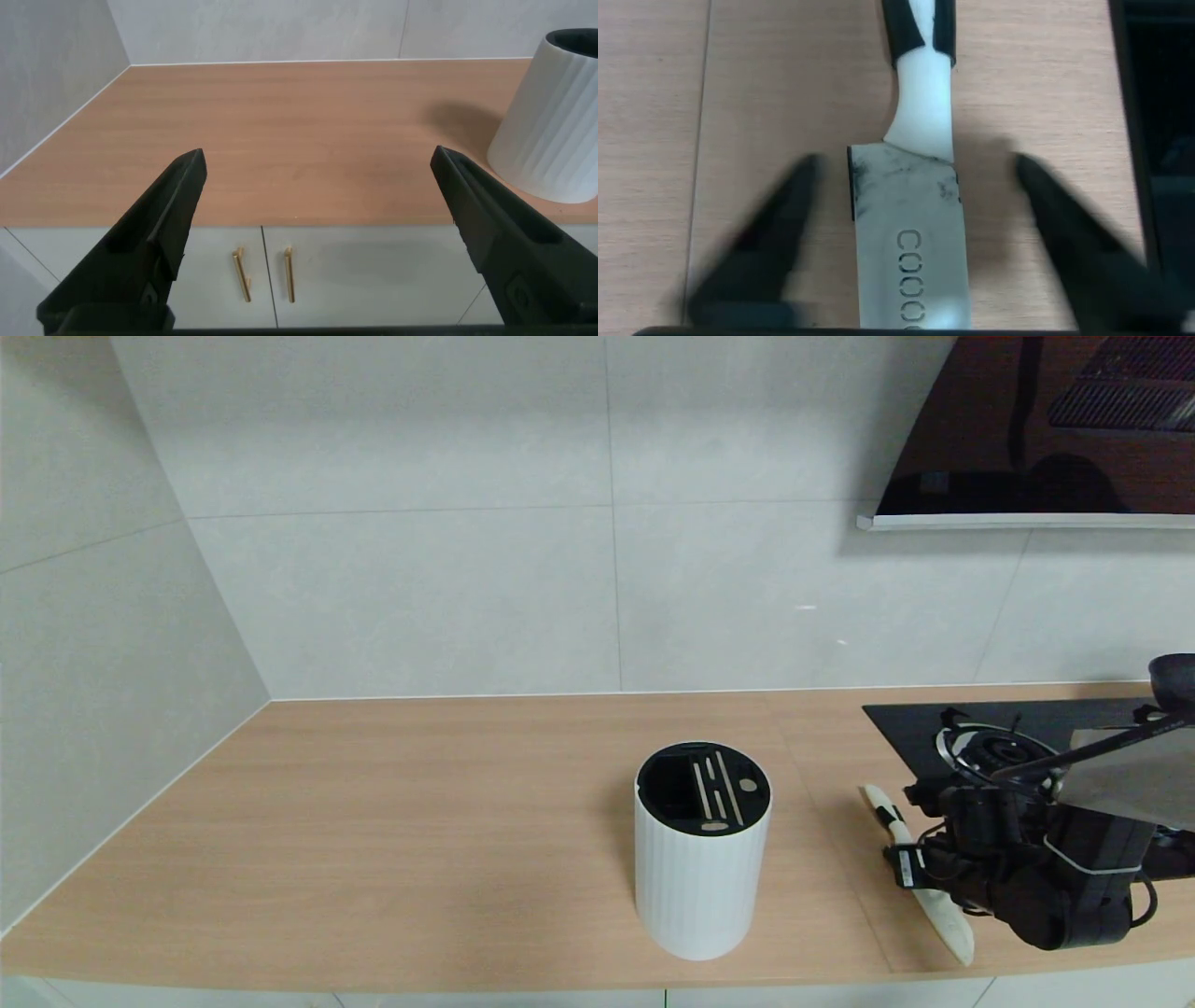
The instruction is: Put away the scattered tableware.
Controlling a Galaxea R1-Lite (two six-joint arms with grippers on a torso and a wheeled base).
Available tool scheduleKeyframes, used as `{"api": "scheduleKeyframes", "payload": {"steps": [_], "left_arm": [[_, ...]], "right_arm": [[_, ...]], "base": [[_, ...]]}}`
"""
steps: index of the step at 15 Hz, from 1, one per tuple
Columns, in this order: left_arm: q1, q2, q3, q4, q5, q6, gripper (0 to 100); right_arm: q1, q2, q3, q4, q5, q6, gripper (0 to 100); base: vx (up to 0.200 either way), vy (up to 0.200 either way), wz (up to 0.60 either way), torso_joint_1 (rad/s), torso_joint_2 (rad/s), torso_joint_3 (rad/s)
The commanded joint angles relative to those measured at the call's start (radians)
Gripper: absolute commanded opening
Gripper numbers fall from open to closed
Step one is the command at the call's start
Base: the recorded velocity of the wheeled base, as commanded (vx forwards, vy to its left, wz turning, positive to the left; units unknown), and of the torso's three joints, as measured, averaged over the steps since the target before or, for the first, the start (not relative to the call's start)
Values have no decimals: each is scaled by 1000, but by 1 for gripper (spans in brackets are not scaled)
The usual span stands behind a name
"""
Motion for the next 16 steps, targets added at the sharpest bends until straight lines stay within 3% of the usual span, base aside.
{"api": "scheduleKeyframes", "payload": {"steps": [1, 8, 12, 16], "left_arm": [[0, 2, 0, 0, 0, 0, 100], [0, 2, 0, 0, 0, -2, 100], [0, 2, 0, 0, 0, -2, 100], [1, 2, 0, 0, 0, 3, 100]], "right_arm": [[-2, -1, 0, -1, 1, 0, 0], [-2, -26, 3, -1, -1, 3, 0], [12, -216, 78, 1, 5, 7, 0], [95, -441, 166, 1, 10, 18, 0]], "base": [[0, 0, 0, 0, 0, 0], [0, 0, 0, 0, 0, 0], [0, 0, 0, 0, 0, 0], [0, 0, 0, 0, 0, 0]]}}
